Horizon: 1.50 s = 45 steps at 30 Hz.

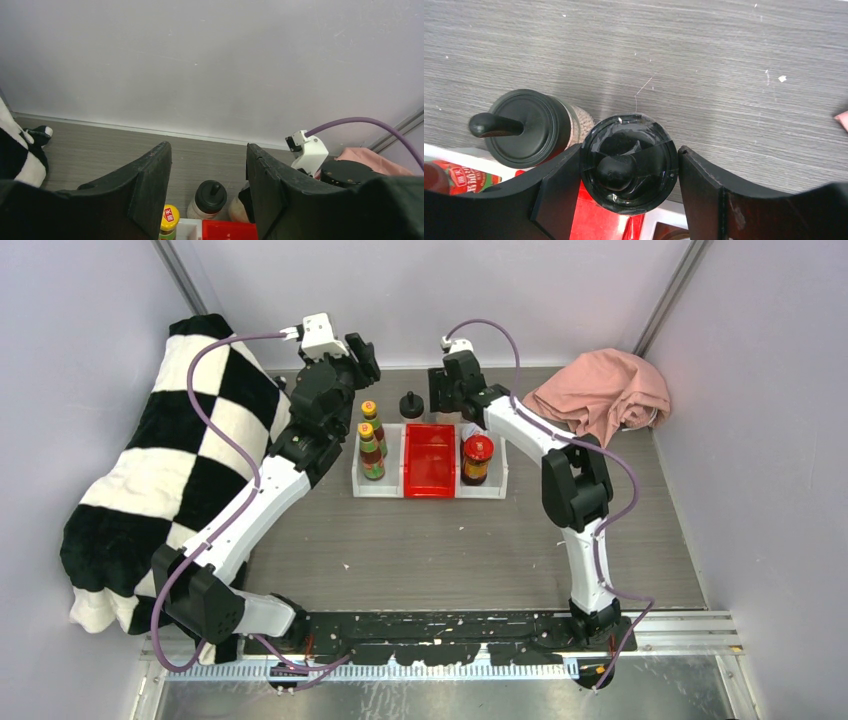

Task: Organize the condiment bottles
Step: Pick up the bottle from the center of the board, then place the bottle in the storage box.

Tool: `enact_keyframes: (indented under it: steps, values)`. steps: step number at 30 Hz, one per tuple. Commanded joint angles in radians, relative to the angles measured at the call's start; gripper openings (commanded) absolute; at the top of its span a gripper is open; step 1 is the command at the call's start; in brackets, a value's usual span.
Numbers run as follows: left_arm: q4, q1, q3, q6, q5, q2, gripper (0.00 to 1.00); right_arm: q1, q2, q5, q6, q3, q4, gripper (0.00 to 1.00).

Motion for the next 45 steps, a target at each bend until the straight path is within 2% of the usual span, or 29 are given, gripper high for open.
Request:
enact_keyframes:
  steps: [1, 14, 26, 34, 45]
  values:
    - [0.013, 0.006, 0.007, -0.003, -0.003, -0.036, 0.57, -0.002, -0.153, 0.027, -0.027, 0.035, 0.055, 0.01]
    - [-0.043, 0.006, 0.036, -0.005, -0.018, -0.05, 0.57, 0.063, -0.316, 0.064, -0.044, -0.014, 0.015, 0.01]
    - [-0.098, 0.006, 0.06, -0.039, -0.053, -0.076, 0.56, 0.188, -0.452, 0.141, -0.036, -0.143, 0.007, 0.01]
    - [-0.116, 0.006, 0.052, -0.038, -0.058, -0.105, 0.56, 0.251, -0.479, 0.176, -0.019, -0.227, 0.04, 0.01]
    - [-0.109, 0.006, 0.025, -0.028, -0.063, -0.118, 0.56, 0.263, -0.47, 0.158, 0.004, -0.322, 0.132, 0.01]
